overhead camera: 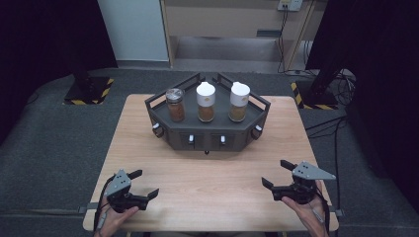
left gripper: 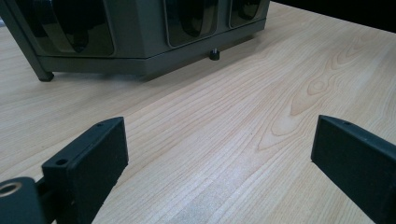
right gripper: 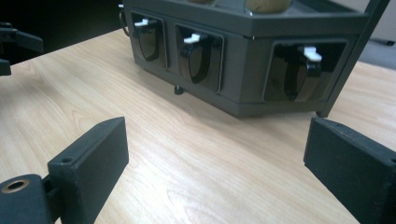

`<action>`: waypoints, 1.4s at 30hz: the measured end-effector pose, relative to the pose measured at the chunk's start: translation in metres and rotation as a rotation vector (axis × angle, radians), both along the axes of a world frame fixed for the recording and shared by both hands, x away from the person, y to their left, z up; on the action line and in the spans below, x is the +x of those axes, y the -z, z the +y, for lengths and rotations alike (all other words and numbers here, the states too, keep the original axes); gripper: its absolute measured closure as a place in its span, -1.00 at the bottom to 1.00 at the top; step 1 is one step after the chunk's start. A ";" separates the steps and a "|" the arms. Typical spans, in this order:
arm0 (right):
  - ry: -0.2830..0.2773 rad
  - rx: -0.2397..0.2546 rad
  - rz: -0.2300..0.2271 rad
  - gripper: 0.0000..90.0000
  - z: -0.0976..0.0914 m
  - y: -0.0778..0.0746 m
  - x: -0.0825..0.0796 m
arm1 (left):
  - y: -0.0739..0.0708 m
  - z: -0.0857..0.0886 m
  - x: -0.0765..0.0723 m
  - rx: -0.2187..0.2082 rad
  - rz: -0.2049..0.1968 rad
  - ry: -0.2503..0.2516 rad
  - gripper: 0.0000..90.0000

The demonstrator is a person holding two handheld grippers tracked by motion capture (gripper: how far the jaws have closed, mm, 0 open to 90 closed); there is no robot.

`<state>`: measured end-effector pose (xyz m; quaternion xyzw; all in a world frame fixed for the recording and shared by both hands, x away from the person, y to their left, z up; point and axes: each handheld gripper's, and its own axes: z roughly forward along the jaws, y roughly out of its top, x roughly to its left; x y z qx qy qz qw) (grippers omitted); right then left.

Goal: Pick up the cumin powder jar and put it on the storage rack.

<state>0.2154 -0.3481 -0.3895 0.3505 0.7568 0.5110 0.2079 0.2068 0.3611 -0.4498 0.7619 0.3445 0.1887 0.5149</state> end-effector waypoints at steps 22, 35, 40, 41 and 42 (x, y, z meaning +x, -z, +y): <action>0.033 0.006 0.027 -0.85 -0.009 0.024 -0.005 | 0.000 0.000 0.000 0.000 -0.003 0.004 -0.93; 0.029 -0.021 0.030 -0.83 -0.009 0.029 -0.004 | 0.001 0.000 0.000 -0.005 -0.015 0.011 -0.93; 0.045 -0.014 0.025 -0.82 -0.010 0.031 -0.005 | 0.001 0.001 -0.001 -0.009 -0.019 0.001 -0.93; 0.048 -0.014 0.027 -0.82 -0.011 0.031 -0.005 | 0.001 0.001 -0.001 -0.011 -0.019 -0.002 -0.93; 0.051 -0.013 0.029 -0.82 -0.011 0.031 -0.005 | 0.001 0.001 -0.002 -0.012 -0.020 -0.003 -0.93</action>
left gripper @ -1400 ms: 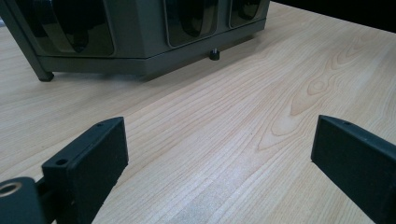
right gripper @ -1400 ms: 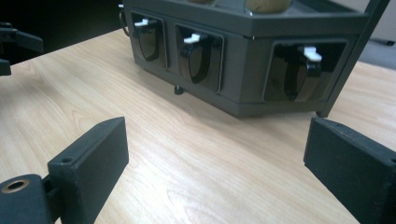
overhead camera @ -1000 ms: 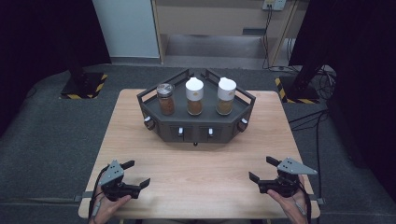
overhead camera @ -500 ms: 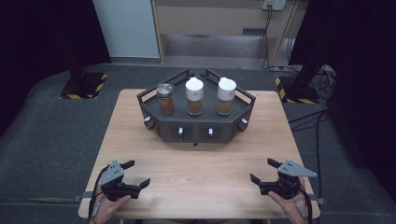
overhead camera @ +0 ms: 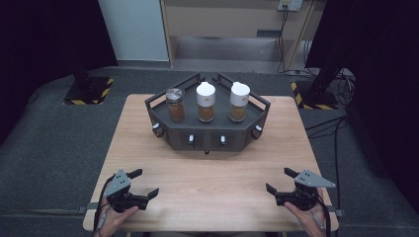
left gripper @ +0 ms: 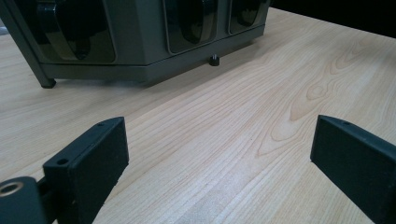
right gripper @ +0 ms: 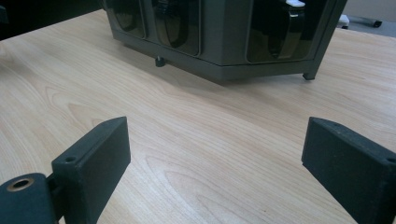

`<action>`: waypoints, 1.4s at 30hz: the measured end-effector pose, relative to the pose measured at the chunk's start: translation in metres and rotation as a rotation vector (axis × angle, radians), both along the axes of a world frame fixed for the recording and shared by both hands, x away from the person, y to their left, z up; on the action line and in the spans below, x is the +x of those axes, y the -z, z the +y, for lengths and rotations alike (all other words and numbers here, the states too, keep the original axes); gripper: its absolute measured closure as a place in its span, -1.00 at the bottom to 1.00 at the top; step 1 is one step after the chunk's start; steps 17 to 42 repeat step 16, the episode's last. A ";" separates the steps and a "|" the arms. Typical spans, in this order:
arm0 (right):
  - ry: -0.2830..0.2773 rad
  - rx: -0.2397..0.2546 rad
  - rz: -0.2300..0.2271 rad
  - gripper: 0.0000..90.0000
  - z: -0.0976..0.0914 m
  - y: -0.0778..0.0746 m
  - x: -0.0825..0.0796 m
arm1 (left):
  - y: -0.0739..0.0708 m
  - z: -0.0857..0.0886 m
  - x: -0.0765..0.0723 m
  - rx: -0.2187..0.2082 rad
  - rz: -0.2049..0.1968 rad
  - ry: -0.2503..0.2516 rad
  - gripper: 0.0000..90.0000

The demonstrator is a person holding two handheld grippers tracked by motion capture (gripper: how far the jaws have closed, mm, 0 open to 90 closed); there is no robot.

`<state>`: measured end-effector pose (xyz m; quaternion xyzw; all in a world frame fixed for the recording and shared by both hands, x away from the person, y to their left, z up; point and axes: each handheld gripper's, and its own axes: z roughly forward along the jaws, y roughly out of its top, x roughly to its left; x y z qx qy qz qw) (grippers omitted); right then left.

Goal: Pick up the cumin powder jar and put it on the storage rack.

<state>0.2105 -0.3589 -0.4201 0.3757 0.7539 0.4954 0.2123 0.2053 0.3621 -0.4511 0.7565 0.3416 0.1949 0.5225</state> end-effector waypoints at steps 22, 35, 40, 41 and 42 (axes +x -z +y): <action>0.010 0.020 0.016 -0.81 -0.004 0.002 0.002 | 0.000 0.000 0.000 -0.003 -0.001 -0.006 -0.93; 0.010 0.020 0.016 -0.81 -0.004 0.002 0.002 | 0.000 0.000 0.000 -0.003 -0.001 -0.006 -0.93; 0.010 0.020 0.016 -0.81 -0.004 0.002 0.002 | 0.000 0.000 0.000 -0.003 -0.001 -0.006 -0.93; 0.010 0.020 0.016 -0.81 -0.004 0.002 0.002 | 0.000 0.000 0.000 -0.003 -0.001 -0.006 -0.93; 0.010 0.020 0.016 -0.81 -0.004 0.002 0.002 | 0.000 0.000 0.000 -0.003 -0.001 -0.006 -0.93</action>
